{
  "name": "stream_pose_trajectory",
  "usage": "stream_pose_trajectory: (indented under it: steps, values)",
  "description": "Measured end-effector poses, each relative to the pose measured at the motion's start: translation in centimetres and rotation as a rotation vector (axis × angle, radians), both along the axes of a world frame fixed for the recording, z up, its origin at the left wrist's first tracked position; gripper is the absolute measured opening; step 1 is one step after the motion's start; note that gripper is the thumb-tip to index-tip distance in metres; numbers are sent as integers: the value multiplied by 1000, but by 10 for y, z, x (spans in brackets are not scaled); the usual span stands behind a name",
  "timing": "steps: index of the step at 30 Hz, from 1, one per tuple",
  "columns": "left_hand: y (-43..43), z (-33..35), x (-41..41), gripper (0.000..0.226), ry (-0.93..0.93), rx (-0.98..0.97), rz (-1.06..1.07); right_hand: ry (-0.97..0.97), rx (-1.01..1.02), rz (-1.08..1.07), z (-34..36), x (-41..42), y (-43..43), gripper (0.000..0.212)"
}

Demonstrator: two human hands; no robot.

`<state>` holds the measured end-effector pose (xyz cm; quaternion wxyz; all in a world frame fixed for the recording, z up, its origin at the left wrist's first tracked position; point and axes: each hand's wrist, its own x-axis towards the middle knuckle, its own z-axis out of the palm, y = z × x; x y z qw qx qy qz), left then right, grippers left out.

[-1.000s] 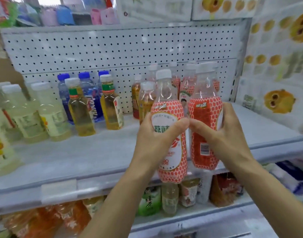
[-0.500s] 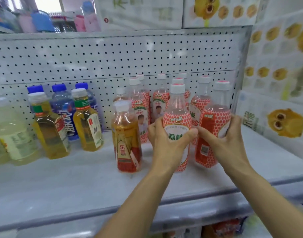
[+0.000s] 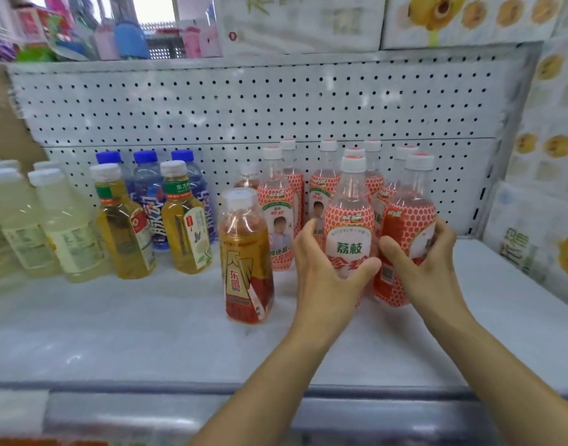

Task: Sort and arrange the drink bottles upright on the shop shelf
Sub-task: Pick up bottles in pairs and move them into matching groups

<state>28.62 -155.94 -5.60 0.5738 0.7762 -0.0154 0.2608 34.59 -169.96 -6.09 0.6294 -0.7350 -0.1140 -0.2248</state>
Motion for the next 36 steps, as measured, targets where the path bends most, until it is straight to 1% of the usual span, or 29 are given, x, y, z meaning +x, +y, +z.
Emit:
stream_pose_trajectory:
  steps: [2,3,4,5,6,7,8,9,10,12,14,17,20,22,23,25,27,29,31,33,34,36]
  values:
    - [12,-3,-24,90,-184,222,156,-42,4,-70,-1,-7,0,77]
    - [22,-5,-32,88,-306,320,266,-107,6,-128,1,-12,1,78]
    - [33,-6,-38,88,-414,371,375,-204,5,-184,5,-17,5,76]
    - [44,-4,-41,90,-470,368,465,-324,-6,-224,11,-24,10,71]
    - [55,-1,-41,95,-458,335,532,-451,-30,-235,18,-30,18,66]
    - [66,4,-40,102,-383,295,571,-568,-65,-209,25,-36,28,63]
    - [76,9,-38,107,-267,256,567,-659,-109,-154,32,-41,39,60]
    - [86,12,-36,110,-150,223,519,-716,-161,-92,38,-44,51,58]
    - [95,13,-33,107,-60,186,448,-742,-214,-43,44,-47,64,57]
    - [114,10,-28,90,39,148,341,-713,-290,14,57,-49,87,56]
    - [132,5,-26,79,41,166,335,-612,-330,71,73,-45,105,58]
    - [161,4,-26,84,51,124,368,-446,-412,100,109,-22,131,64]
    - [191,6,-23,88,75,99,392,-268,-554,90,144,10,163,70]
    - [204,8,-22,89,84,99,392,-116,-724,105,155,29,179,71]
    - [210,8,-22,89,88,104,388,-64,-836,107,156,36,184,67]
    - [220,7,-21,87,102,111,369,-45,-1004,64,153,45,187,49]
    - [227,5,-22,85,117,117,347,-64,-1059,-22,150,52,181,36]
    - [233,4,-22,84,116,126,339,-55,-1089,-102,151,56,172,31]
    - [237,4,-22,84,119,126,327,-51,-1138,-158,155,58,165,21]
    - [241,4,-22,81,125,121,308,-47,-1209,-208,156,61,162,38]
    - [242,3,-23,80,127,120,299,-32,-1244,-232,157,61,161,41]
    - [245,3,-25,79,127,119,278,-7,-1309,-284,159,60,160,30]
